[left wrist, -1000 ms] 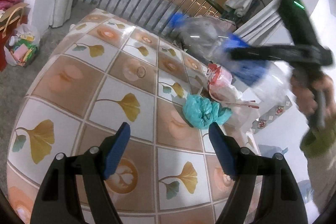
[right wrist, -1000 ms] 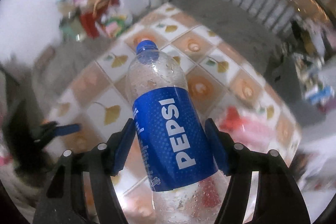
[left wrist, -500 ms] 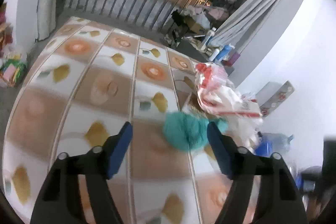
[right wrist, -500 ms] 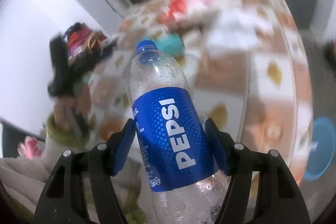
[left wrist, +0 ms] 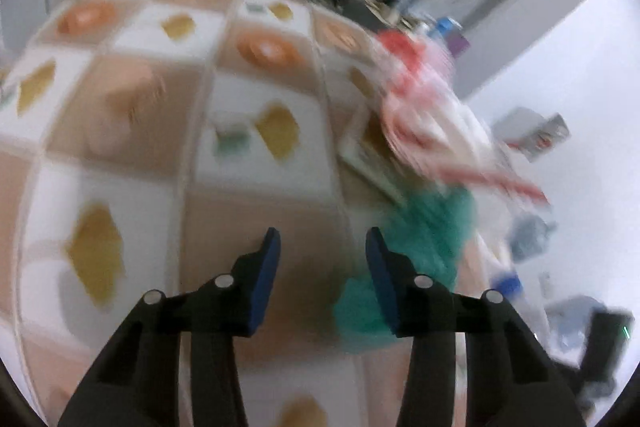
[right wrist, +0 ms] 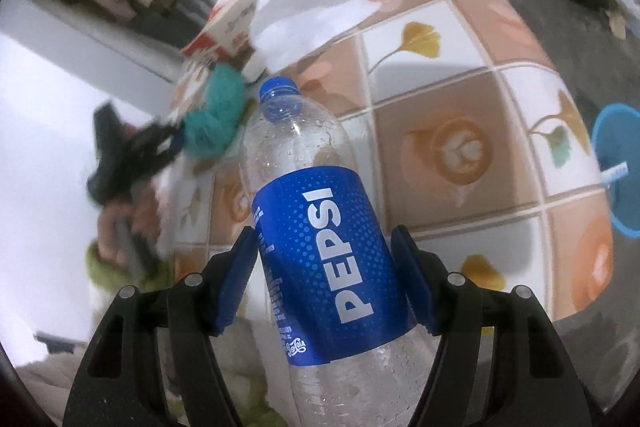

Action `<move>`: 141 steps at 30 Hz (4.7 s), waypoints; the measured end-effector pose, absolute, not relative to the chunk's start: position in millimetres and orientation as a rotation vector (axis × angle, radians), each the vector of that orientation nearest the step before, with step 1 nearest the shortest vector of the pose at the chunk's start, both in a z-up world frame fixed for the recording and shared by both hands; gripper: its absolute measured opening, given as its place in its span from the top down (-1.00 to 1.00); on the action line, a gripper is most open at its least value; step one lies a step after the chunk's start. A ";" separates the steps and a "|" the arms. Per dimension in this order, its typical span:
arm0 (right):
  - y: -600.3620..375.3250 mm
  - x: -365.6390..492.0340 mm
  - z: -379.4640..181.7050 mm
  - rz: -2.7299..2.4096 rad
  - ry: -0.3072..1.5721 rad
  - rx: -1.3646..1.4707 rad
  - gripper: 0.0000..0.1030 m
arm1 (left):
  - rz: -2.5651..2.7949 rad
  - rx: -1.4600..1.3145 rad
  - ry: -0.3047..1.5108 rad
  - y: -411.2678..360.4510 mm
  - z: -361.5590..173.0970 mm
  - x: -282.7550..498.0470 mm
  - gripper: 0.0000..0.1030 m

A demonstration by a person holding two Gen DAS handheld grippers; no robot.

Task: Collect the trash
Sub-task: 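Grasp the teal plastic bag with the left gripper while the right gripper holds the Pepsi bottle, then carry the teal bag and Pepsi bottle over the blue wastebasket with both grippers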

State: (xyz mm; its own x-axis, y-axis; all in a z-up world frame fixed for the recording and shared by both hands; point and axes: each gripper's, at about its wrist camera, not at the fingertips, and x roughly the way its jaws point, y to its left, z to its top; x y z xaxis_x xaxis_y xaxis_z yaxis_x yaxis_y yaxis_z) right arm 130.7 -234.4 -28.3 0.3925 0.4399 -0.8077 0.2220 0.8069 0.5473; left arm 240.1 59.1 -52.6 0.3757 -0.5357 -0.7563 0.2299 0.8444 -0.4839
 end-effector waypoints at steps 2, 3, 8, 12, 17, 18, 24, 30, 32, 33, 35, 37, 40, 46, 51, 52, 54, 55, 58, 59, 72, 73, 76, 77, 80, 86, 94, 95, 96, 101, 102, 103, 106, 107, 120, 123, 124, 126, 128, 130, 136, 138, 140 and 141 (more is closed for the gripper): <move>-240.2 130.4 -30.3 0.145 1.173 0.685 -0.25 | -0.551 -0.314 1.098 57.4 -49.6 220.0 0.16; -241.7 128.7 -32.4 0.141 1.169 0.704 -0.25 | -0.577 -0.307 1.103 56.1 -47.0 210.6 0.16; -241.5 131.8 -47.7 0.140 1.182 0.768 -0.26 | -0.640 -0.292 1.066 44.0 -25.9 188.6 -0.07; -239.8 131.6 -56.5 0.144 1.168 0.811 -0.27 | -0.623 -0.252 1.025 19.4 -18.8 184.6 -0.41; -234.8 130.3 -64.9 0.146 1.166 0.859 -0.28 | -0.537 -0.325 1.027 2.1 -27.4 193.6 -0.41; -234.0 130.5 -65.5 0.147 1.168 0.864 -0.28 | -0.508 -0.315 1.014 -1.6 -28.4 196.0 -0.41; -241.4 124.9 -59.2 0.141 1.153 0.878 -0.25 | -0.417 -0.111 0.940 -20.5 -35.6 191.7 -0.10; -250.4 112.8 -58.8 0.141 1.131 0.914 -0.22 | -0.441 -0.034 0.921 -10.6 -37.9 176.3 0.14; -253.0 109.4 -60.3 0.138 1.128 0.942 -0.22 | -0.480 -0.048 0.939 -7.5 -37.5 170.1 0.14; -254.7 106.6 -61.0 0.138 1.128 0.961 -0.22 | -0.522 -0.069 0.959 -5.3 -37.4 166.1 0.14; -257.7 101.5 -62.8 0.144 1.130 1.002 -0.22 | -0.624 -0.101 1.009 -1.9 -36.5 152.9 0.14; -258.4 96.3 -64.1 0.141 1.136 1.016 -0.22 | -0.729 -0.102 1.053 -0.6 -35.8 137.1 0.13; -255.8 94.4 -62.0 0.138 1.139 0.986 -0.25 | -0.732 -0.054 1.079 -1.5 -37.7 118.7 0.09; -246.6 103.6 -54.4 0.109 1.161 0.899 -0.28 | -0.651 -0.006 1.067 -4.0 -36.4 107.4 -0.17; -240.1 106.0 -47.4 0.084 1.182 0.804 -0.36 | -0.634 0.007 1.072 -11.6 -41.0 105.2 -0.18; -238.2 106.6 -46.6 0.084 1.190 0.781 -0.36 | -0.630 0.019 1.076 -13.4 -43.1 104.5 -0.18; -233.8 110.2 -45.5 0.084 1.195 0.752 -0.36 | -0.620 0.043 1.078 -15.4 -46.4 102.8 -0.18; -233.3 110.6 -45.5 0.084 1.197 0.742 -0.36 | -0.622 0.044 1.080 -16.4 -48.0 102.0 -0.16; -229.7 111.8 -46.4 0.090 1.200 0.724 -0.36 | -0.631 0.025 1.079 -17.8 -49.9 100.8 -0.09; -229.5 112.7 -47.0 0.093 1.201 0.720 -0.36 | -0.630 0.024 1.078 -18.1 -50.1 101.1 -0.07; -211.4 121.6 -45.6 0.091 1.211 0.615 -0.39 | -0.612 0.069 1.051 -25.1 -49.8 97.8 -0.01; -210.5 122.1 -45.6 0.092 1.213 0.606 -0.39 | -0.610 0.074 1.049 -25.5 -49.9 97.5 -0.01; -207.2 124.4 -45.7 0.094 1.218 0.592 -0.39 | -0.605 0.089 1.042 -26.9 -49.8 95.8 0.00; -205.7 125.3 -45.7 0.095 1.221 0.583 -0.39 | -0.604 0.093 1.039 -27.3 -49.6 94.8 0.00; -200.6 126.6 -46.0 0.094 1.223 0.554 -0.39 | -0.600 0.111 1.031 -28.8 -49.3 93.8 0.00; -193.2 128.6 -46.7 0.103 1.226 0.530 -0.13 | -0.585 0.145 1.007 -31.8 -48.4 92.1 0.01; -201.2 125.0 -47.4 0.099 1.210 0.568 -0.11 | -0.573 0.168 0.976 -31.7 -46.1 89.5 0.02; -202.0 124.7 -47.5 0.099 1.209 0.573 -0.11 | -0.572 0.171 0.972 -31.9 -45.4 88.8 0.03; -203.9 123.7 -47.1 0.099 1.208 0.578 -0.11 | -0.571 0.172 0.968 -31.6 -45.0 88.7 0.03; -209.7 120.0 -45.0 0.101 1.201 0.593 -0.11 | -0.566 0.177 0.952 -31.2 -42.2 87.2 0.03; -210.8 119.3 -44.1 0.101 1.200 0.594 -0.11 | -0.566 0.179 0.949 -31.3 -41.5 86.8 0.03; -211.8 118.6 -43.4 0.101 1.198 0.595 -0.11 | -0.565 0.180 0.946 -31.2 -40.9 86.7 0.03; -215.1 117.1 -41.2 0.103 1.193 0.601 -0.11 | -0.563 0.189 0.937 -32.7 -38.4 85.7 0.03; -215.8 117.0 -40.6 0.104 1.191 0.602 -0.11 | -0.563 0.189 0.934 -33.2 -37.4 85.4 0.03; -229.2 100.8 -31.4 0.105 1.161 0.631 -0.10 | -0.567 0.213 0.899 -40.4 -23.4 75.7 0.03; -233.9 96.9 -28.7 0.104 1.150 0.642 -0.10 | -0.565 0.227 0.887 -44.0 -18.6 72.1 0.03; -236.4 94.5 -27.4 0.103 1.144 0.647 -0.10 | -0.565 0.233 0.880 -45.7 -16.4 70.4 0.03; -239.1 89.4 -25.5 0.101 1.134 0.653 -0.10 | -0.563 0.243 0.869 -48.8 -12.3 67.2 0.03; -243.4 84.7 -22.8 0.097 1.123 0.660 -0.10 | -0.566 0.249 0.860 -51.9 -9.1 64.2 0.03; -246.2 80.5 -20.7 0.092 1.112 0.668 -0.10 | -0.569 0.255 0.851 -55.8 -5.5 61.1 0.03; -260.1 63.8 -16.4 0.078 1.077 0.695 -0.10 | -0.588 0.280 0.828 -69.2 2.7 52.1 0.03; -266.7 57.0 -16.3 0.073 1.066 0.710 -0.10 | -0.594 0.292 0.821 -74.3 4.9 49.3 0.03; -273.2 50.1 -17.1 0.068 1.054 0.727 -0.10 | -0.603 0.304 0.814 -79.6 7.7 47.2 0.03; -275.6 47.4 -17.3 0.067 1.050 0.733 -0.10 | -0.607 0.310 0.810 -82.7 8.8 45.4 0.03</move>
